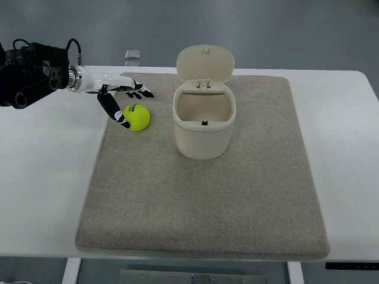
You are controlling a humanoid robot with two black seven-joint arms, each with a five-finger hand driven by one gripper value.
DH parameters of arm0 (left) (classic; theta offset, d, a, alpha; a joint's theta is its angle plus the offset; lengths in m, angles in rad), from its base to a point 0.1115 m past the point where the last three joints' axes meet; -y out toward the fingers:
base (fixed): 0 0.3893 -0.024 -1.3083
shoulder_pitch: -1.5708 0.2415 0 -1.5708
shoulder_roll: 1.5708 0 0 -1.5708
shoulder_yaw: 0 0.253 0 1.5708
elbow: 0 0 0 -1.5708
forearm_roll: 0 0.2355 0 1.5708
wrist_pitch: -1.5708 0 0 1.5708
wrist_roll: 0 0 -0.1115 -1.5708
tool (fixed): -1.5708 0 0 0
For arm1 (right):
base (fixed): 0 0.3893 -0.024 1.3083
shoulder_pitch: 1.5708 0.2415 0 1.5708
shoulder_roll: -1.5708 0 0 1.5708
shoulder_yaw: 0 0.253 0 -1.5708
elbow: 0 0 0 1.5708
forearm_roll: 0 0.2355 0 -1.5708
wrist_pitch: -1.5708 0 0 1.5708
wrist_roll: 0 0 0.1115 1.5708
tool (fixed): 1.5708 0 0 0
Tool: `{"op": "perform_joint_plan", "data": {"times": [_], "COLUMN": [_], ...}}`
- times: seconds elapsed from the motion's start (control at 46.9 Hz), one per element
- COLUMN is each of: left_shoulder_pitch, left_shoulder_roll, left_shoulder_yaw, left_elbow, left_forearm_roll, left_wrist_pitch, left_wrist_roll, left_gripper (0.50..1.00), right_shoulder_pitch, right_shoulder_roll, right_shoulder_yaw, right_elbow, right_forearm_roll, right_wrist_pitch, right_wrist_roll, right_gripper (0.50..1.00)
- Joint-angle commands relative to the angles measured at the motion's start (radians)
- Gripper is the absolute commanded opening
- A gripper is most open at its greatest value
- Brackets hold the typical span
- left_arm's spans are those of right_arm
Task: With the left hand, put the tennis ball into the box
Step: 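Lower the left hand beside the yellow tennis ball, fingers around it, then close the left hand fingers around the tennis ball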
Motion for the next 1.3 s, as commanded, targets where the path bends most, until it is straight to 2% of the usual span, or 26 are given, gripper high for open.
{"op": "perform_joint_plan", "data": {"times": [0.0, 0.598, 1.174, 1.28], "left_shoulder_pitch": [0.001, 0.026, 0.034, 0.037], "left_shoulder_roll": [-0.002, -0.039, -0.041, -0.041], "left_shoulder_yaw": [-0.001, 0.001, 0.002, 0.002], "left_elbow": [-0.001, 0.01, 0.016, 0.016], "left_forearm_roll": [0.0, 0.0, 0.081, 0.083], "left_wrist_pitch": [0.005, 0.023, 0.092, 0.098], "left_wrist_roll": [0.0, 0.0, 0.0, 0.0], "left_gripper": [0.969, 0.962, 0.96, 0.943], "right_shoulder_pitch": [0.0, 0.0, 0.0, 0.0], "right_shoulder_roll": [0.0, 0.0, 0.0, 0.0], "right_shoulder_yaw": [0.0, -0.001, 0.0, -0.001], "right_elbow": [0.0, 0.0, 0.0, 0.0], "right_forearm_roll": [0.0, 0.0, 0.0, 0.0], "right_wrist_pitch": [0.0, 0.0, 0.0, 0.0], "right_wrist_roll": [0.0, 0.0, 0.0, 0.0], "right_gripper": [0.901, 0.901, 0.901, 0.901]}}
